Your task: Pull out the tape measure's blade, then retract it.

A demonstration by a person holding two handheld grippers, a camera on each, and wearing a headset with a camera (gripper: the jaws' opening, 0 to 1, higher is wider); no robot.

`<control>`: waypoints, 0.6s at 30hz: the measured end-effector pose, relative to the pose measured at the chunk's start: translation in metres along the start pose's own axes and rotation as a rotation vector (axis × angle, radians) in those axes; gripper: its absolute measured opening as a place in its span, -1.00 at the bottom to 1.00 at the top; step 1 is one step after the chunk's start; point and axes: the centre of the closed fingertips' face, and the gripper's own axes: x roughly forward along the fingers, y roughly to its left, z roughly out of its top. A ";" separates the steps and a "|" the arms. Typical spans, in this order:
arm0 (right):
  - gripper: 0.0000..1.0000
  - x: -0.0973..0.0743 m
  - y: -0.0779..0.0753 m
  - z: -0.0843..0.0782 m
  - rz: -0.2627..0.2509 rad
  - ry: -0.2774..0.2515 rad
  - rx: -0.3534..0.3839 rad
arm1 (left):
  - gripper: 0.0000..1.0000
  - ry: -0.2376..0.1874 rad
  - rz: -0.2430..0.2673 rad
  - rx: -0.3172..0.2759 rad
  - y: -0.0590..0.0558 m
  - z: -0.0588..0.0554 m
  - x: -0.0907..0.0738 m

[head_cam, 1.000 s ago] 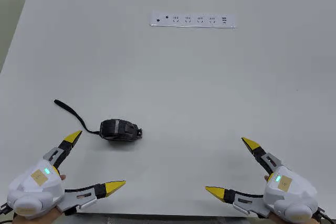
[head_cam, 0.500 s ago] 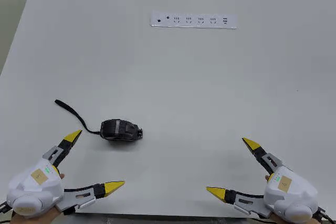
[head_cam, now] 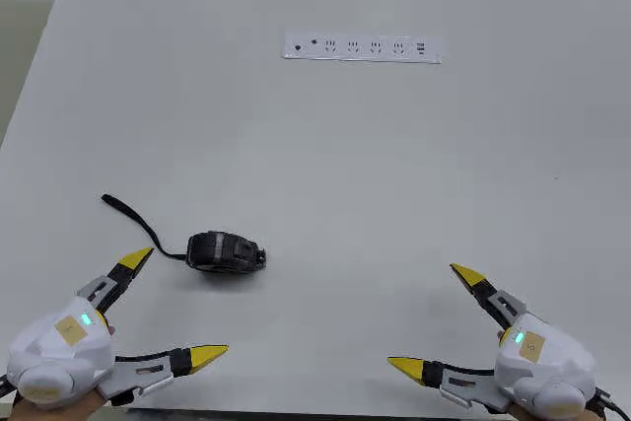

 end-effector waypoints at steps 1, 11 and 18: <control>0.82 0.000 -0.001 0.000 0.004 0.003 -0.005 | 0.94 0.002 -0.004 0.002 0.000 0.001 0.000; 0.79 0.006 -0.005 0.003 0.034 0.020 -0.032 | 0.91 0.028 -0.028 0.024 0.008 0.001 0.002; 0.75 0.012 -0.008 0.005 0.062 0.026 -0.048 | 0.86 0.052 -0.060 0.047 0.013 0.000 0.007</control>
